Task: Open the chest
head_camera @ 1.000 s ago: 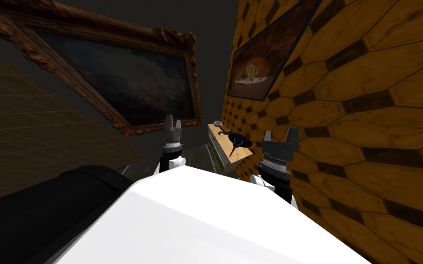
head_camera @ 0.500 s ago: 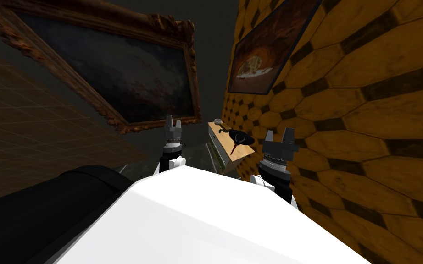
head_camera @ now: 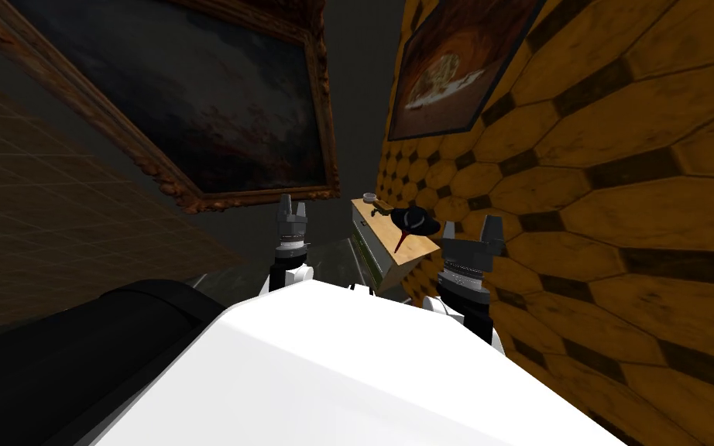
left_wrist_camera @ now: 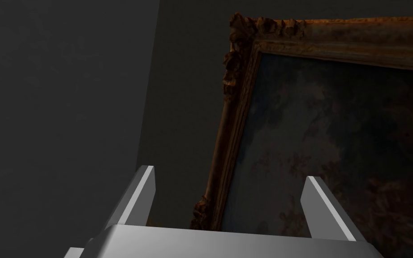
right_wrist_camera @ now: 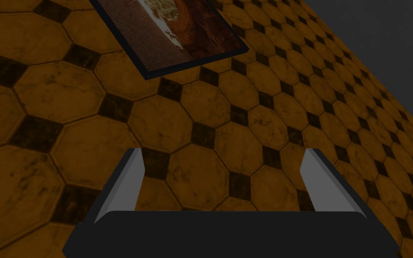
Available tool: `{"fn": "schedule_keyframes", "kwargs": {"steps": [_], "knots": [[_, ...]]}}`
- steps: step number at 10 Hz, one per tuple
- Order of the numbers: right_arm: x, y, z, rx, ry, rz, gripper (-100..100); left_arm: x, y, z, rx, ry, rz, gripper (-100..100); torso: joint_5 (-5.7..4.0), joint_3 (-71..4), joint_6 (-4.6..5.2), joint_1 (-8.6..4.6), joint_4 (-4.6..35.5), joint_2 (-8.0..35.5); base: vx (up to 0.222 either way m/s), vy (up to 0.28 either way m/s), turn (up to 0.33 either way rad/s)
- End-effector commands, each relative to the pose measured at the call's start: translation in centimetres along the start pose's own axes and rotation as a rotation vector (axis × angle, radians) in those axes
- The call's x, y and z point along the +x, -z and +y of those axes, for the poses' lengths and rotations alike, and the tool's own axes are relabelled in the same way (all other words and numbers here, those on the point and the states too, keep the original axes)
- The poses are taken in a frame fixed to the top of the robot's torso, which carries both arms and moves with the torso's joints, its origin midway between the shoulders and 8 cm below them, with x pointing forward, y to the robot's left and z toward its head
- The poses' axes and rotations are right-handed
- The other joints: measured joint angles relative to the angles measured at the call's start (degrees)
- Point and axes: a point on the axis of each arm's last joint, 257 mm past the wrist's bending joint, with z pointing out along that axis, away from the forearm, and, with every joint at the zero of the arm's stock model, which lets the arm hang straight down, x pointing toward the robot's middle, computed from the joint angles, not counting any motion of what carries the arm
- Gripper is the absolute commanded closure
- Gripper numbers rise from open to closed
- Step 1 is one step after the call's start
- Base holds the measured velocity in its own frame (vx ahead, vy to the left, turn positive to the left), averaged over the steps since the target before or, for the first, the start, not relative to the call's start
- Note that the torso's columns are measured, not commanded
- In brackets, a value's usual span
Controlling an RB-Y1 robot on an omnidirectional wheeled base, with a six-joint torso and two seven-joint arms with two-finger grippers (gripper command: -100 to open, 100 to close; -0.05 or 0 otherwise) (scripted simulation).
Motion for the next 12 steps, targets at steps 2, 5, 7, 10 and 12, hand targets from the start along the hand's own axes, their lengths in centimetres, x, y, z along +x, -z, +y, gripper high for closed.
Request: {"fn": "schedule_keyframes", "kwargs": {"steps": [2,5,7,10,12], "knots": [[2.5,0.9,-3.3,0.084,0.085,0.129,-100,0.0,0.0,0.0,0.000,0.000,0.000,0,0.03,-1.4,0.00,0.09,0.7,0.6,0.055,0.044,0.118],[4.6,2.7,-7.9,0.191,0.202,0.257,-100,0.0,0.0,0.0,0.000,0.000,0.000,0,0.01,-1.4,0.01,0.03,0.8,0.7,0.077,0.060,0.186],[5.3,3.7,-9.8,0.231,0.255,0.316,-100,0.0,0.0,0.0,0.000,0.000,0.000,0,-0.01,-1.3,0.05,-0.08,0.8,0.9,0.021,0.028,-0.019],[5.8,4.7,-11.8,0.272,0.310,0.368,-100,0.0,0.0,0.0,0.000,0.000,0.000,0,0.00,-1.4,0.02,0.01,0.8,0.9,-0.010,0.010,0.065],[5.8,4.7,-11.8,0.272,0.310,0.368,-100,0.0,0.0,0.0,0.000,0.000,0.000,0,0.00,-1.5,0.02,-0.01,0.8,0.7,0.004,0.011,0.002]]}}
